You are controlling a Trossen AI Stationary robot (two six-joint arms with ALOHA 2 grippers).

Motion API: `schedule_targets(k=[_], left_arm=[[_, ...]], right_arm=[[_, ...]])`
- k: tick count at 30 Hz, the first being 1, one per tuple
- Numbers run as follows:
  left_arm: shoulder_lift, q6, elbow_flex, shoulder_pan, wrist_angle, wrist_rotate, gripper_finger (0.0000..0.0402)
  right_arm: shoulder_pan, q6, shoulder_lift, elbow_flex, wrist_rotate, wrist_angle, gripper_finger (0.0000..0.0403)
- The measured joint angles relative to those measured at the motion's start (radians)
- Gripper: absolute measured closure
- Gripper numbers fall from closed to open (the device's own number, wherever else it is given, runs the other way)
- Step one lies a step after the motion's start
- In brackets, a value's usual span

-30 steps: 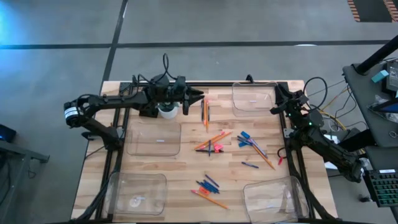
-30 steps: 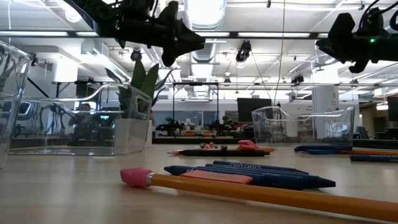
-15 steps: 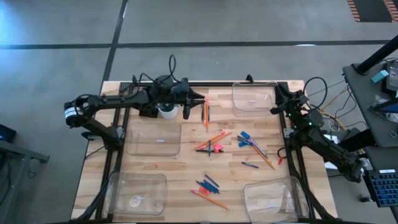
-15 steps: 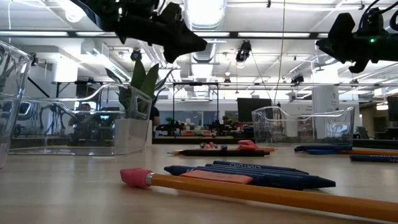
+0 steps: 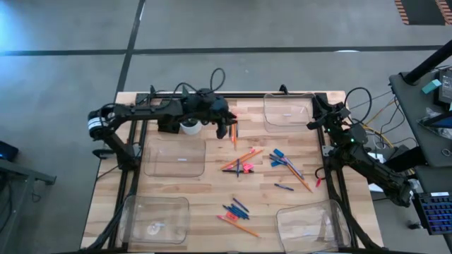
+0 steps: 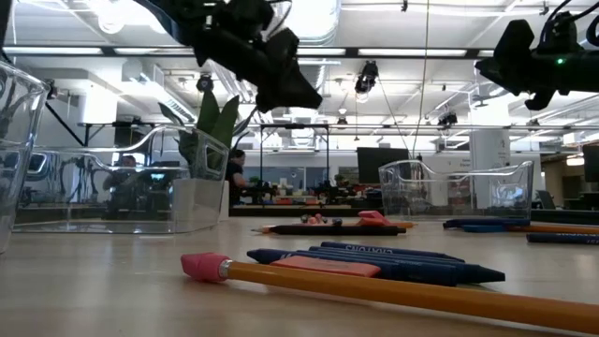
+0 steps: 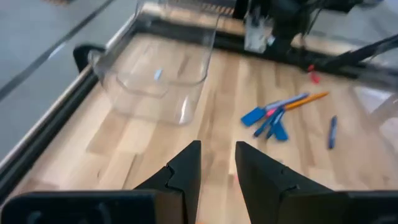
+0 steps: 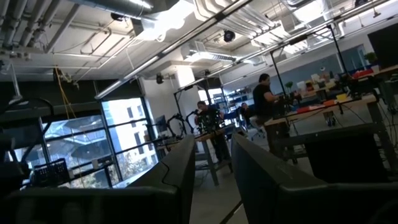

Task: Sort crayons/erasers/pens/pencils in bins
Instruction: Put the top black pen into the middle left transparent bin

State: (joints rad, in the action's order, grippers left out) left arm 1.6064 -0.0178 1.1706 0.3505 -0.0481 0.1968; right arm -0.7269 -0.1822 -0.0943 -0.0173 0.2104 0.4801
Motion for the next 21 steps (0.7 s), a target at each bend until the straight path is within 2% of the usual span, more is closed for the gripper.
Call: schedule_targets(k=[5, 12, 17, 21], left_arm=[[0.091, -0.001, 0.099, -0.024, -0.125, -0.118, 0.0315], [0.214, -0.006, 0.185, -0.073, -0.188, -0.230, 0.0315], [0.282, -0.074, 0.216, -0.091, -0.188, -0.275, 0.0315], [0.327, -0.159, 0.231, -0.090, -0.225, -0.365, 0.0315]], right_arm=[[0.000, 0.000, 0.000, 0.000, 0.000, -0.004, 0.0307], [0.000, 0.001, 0.000, 0.000, 0.000, -0.004, 0.0307], [0.000, 0.001, 0.000, 0.000, 0.000, -0.004, 0.0307], [0.000, 0.001, 0.000, 0.000, 0.000, -0.004, 0.0307]])
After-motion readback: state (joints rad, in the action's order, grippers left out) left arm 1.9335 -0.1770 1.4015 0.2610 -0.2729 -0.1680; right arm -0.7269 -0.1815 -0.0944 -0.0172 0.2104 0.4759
